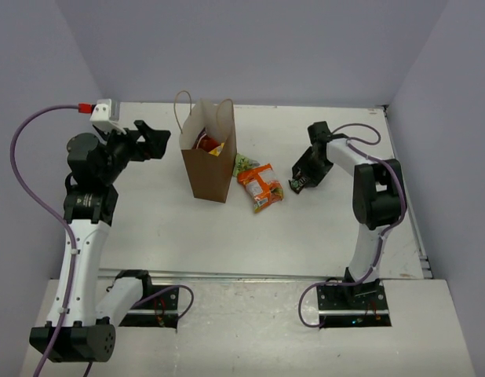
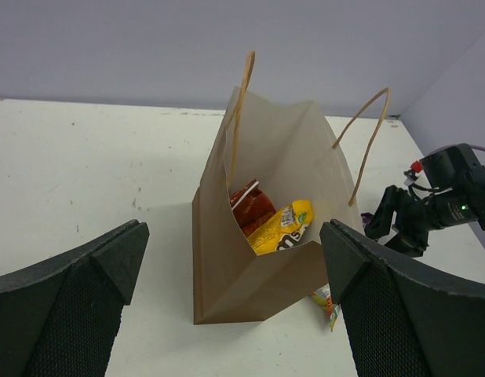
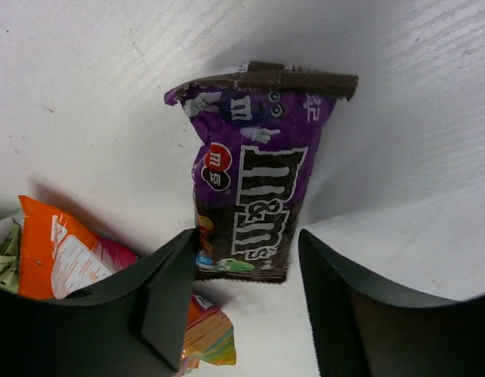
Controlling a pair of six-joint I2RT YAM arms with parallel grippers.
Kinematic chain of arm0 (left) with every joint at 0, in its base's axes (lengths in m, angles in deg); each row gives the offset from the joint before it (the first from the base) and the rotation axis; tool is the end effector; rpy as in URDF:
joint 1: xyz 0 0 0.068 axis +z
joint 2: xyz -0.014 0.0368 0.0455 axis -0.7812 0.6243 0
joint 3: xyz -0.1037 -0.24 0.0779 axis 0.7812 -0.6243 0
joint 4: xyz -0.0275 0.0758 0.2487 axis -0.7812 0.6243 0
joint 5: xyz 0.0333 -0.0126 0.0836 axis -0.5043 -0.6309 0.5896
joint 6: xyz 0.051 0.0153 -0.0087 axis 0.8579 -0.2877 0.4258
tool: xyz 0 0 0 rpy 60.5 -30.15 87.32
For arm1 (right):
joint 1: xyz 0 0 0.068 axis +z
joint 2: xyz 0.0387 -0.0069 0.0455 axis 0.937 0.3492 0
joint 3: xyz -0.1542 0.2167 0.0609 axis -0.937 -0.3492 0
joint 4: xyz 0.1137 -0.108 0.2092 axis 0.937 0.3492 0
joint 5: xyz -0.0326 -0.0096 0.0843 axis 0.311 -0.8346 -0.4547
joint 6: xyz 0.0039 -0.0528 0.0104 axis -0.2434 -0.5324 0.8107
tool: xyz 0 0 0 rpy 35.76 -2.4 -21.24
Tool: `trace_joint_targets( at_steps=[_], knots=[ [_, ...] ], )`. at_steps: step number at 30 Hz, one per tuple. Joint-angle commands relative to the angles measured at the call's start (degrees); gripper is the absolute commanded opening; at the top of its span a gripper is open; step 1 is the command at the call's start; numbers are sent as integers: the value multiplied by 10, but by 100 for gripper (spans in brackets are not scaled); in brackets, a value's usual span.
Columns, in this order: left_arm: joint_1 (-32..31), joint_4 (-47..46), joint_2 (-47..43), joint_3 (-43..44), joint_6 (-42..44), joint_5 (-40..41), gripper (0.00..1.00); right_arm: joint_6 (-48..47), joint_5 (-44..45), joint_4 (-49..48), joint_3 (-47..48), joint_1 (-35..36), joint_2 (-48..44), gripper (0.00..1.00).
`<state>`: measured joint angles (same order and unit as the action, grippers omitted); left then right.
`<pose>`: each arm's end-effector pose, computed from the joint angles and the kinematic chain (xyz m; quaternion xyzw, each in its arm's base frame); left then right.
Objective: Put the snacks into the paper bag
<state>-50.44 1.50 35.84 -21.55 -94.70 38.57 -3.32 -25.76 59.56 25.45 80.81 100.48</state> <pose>0.2006 -0.0087 0.4135 -0.0209 0.7354 -0.2359 0.6349 0.3917 0.0786 0.1689 0.3399 0.9268 0.0930 0.1302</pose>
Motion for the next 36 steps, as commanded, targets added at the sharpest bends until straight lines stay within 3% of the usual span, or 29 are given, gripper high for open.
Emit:
trace_joint_targets(
  at_steps=[1,3,4,13,18,20,24,29,32,36],
  knots=[
    [-3,-24,-10,-8,6,5,100,-18,17,41,31,6,-4,55],
    [-3,-31,-13,-13,2,5,100,-24,17,41,31,9,-9,26],
    [-3,-36,-17,-20,-1,1,100,-24,18,40,28,10,-22,0],
    [-3,-33,-23,-33,6,-4,100,-67,-14,23,-24,47,-197,0],
    [-3,-19,-34,-41,6,7,100,-145,-61,4,30,148,-324,0],
    [-3,-13,-48,-49,1,5,100,-171,-94,2,81,190,-335,0],
    [-3,-22,-89,-62,4,-4,100,-215,-107,55,226,272,-294,0],
    [-3,-12,-154,-70,27,30,100,-265,-79,117,439,360,-165,0],
    [-3,0,-167,-70,33,40,100,-262,-97,139,549,362,-77,0],
    [-3,14,-166,-72,38,41,100,-250,-82,127,607,362,-8,0]
  ],
)
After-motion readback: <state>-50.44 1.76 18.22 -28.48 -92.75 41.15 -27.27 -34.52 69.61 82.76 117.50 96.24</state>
